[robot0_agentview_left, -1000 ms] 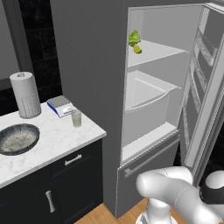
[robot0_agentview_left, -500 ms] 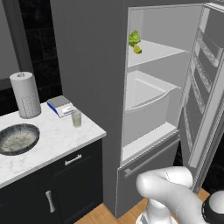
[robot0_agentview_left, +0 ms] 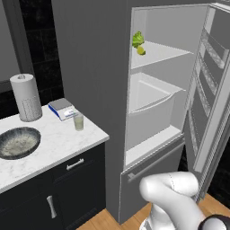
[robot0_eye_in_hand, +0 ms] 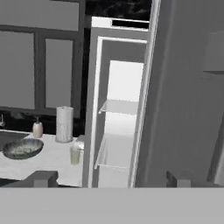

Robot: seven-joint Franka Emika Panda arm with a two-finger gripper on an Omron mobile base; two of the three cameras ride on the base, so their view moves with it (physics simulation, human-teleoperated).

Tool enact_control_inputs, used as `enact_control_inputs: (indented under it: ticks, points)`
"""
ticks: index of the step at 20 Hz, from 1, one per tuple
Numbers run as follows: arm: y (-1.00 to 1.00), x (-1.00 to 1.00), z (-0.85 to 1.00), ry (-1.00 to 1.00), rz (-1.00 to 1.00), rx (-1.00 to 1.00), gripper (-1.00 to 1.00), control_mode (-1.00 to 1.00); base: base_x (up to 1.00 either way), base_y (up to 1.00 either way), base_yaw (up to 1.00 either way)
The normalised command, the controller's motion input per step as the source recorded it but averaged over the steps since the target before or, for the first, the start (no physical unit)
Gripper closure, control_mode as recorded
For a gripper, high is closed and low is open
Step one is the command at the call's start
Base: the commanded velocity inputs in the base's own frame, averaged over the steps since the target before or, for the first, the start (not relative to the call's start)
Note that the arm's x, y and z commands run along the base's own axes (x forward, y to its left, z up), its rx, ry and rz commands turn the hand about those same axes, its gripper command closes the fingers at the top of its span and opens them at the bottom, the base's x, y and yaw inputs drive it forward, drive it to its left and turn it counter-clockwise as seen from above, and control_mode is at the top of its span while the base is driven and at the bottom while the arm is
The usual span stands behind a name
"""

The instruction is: Grab a lemon wedge from the fridge and one ice cube from the ice bowl, and put them in the glass of lemonade.

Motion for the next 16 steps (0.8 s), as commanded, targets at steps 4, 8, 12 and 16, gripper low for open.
enact_control_inputs:
  ticks: [4,8,12,16]
  points:
    - [1.0,0.0,0.51,0.0,-0.23,-0.3,-1.0,-1.0,0.0,0.0,0.0]
    - [1.0,0.41,0.19,0.15,-0.3,-0.36,-1.0,-1.0,0.0,0.0,0.0]
    - [0.76,0.95,-0.04,0.36,-0.32,-0.39,-1.0,-1.0,0.0,0.0,0.0]
    - [0.18,1.0,-0.2,0.38,-0.31,-0.36,-1.0,-1.0,0.0,0.0,0.0]
